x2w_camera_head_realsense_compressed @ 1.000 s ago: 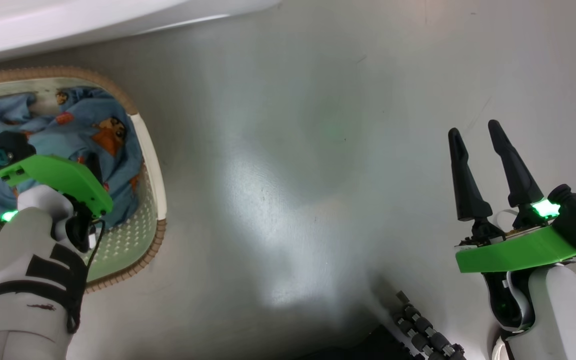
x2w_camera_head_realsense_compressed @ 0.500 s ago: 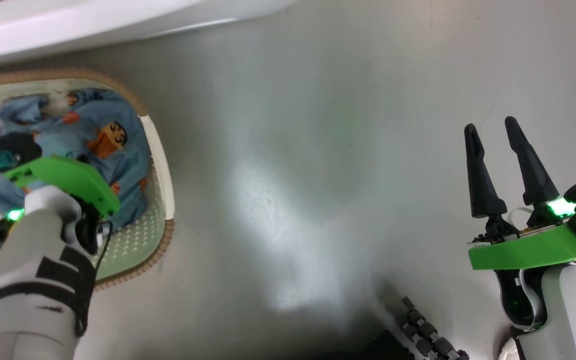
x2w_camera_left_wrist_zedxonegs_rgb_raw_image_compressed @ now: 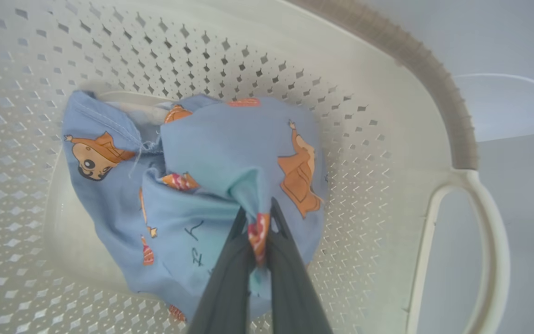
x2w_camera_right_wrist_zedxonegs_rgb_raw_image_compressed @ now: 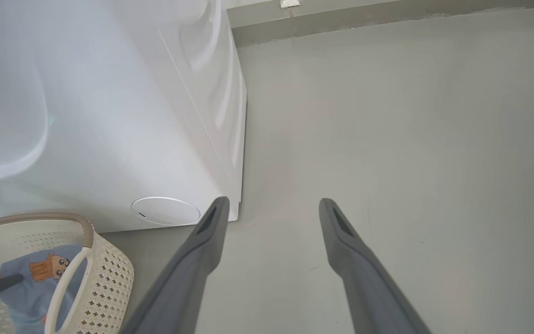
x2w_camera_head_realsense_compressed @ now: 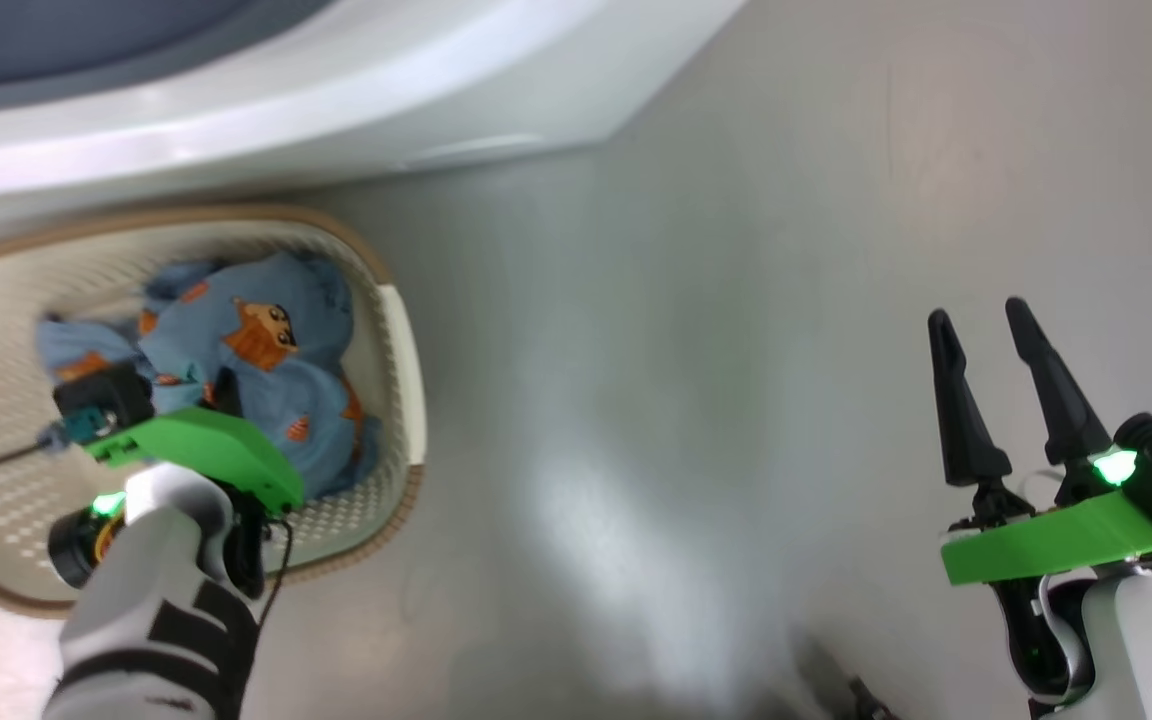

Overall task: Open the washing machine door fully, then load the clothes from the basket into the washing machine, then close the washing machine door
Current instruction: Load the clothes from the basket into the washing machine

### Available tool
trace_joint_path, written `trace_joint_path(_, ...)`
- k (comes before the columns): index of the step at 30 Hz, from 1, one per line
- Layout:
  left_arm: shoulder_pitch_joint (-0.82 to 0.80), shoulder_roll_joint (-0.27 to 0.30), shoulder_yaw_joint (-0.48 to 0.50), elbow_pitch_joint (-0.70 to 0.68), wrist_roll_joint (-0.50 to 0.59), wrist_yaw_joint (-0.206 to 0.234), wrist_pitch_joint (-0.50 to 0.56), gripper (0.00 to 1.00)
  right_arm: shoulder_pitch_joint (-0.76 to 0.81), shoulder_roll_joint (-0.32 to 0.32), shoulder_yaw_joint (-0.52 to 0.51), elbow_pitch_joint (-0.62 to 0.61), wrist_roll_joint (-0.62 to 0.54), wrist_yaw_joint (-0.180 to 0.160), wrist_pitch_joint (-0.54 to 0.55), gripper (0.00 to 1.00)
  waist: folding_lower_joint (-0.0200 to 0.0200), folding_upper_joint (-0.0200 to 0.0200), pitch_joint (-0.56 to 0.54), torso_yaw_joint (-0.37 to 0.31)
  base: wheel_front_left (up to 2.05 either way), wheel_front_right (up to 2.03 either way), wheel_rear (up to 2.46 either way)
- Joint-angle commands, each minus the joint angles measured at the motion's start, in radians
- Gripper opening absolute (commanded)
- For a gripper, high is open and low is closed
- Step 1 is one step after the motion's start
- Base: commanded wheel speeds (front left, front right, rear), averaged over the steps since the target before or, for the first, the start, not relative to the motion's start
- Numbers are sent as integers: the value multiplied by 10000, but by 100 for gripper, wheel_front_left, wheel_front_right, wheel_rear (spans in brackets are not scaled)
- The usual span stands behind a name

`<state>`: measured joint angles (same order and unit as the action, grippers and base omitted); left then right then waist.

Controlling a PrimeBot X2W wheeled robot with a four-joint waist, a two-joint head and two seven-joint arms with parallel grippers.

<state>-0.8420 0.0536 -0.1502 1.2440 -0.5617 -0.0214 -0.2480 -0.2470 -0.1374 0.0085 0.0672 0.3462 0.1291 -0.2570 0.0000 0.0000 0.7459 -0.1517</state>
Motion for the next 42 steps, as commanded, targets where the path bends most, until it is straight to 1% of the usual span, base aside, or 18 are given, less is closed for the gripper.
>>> trace_joint_path(1,587,236,174,-318,116,15,-126,0,461,-139,149,-131,17,16,-48,100,0,0,-1037,728,0,0,0)
trace_joint_path(10,2860,40,559,-2946,773,191,-135,0,1106,-141,153,79,-149,16,-48,100,0,0,-3067,1236,0,0,0)
trace_joint_path(11,3402,19,642,-3514,965,274,-135,0,1288,-122,155,121,-214,16,-48,100,0,0,-3491,1289,0,0,0)
trace_joint_path(12,3676,10,682,-3792,1059,325,-136,0,1382,-112,155,140,-248,16,-48,100,0,0,-3698,1312,0,0,0)
trace_joint_path(15,4498,-15,901,-4624,1139,432,-136,0,1682,-56,198,218,-343,16,-48,100,0,0,-4327,1382,0,0,0)
trace_joint_path(18,5270,-27,913,-5426,1073,539,-136,0,2011,24,257,294,-400,16,-48,100,0,0,-4941,1456,0,0,0)
trace_joint_path(23,6512,-31,385,-6853,904,984,-136,0,2627,124,320,392,-549,16,-48,100,0,0,-5916,1564,0,0,0)
trace_joint_path(27,7383,-32,91,-7912,1045,1400,-137,0,3045,150,312,459,-788,16,-48,100,0,0,-6631,1588,0,0,0)
trace_joint_path(29,7802,-32,102,-8394,1241,1606,-137,0,3244,171,293,462,-905,16,-48,100,0,0,-6971,1565,0,0,0)
trace_joint_path(32,8417,-32,183,-9028,1535,1768,-137,0,3509,221,272,452,-1014,16,-48,100,0,0,-7412,1502,0,0,0)
trace_joint_path(37,9205,-33,326,-9813,1926,1787,-137,0,3848,295,114,392,-1204,16,-48,100,0,0,-7856,1491,0,0,0)
trace_joint_path(42,9595,-33,430,-10430,2138,1817,-137,0,4012,330,58,324,-1290,16,-48,100,0,0,-8096,1548,0,0,0)
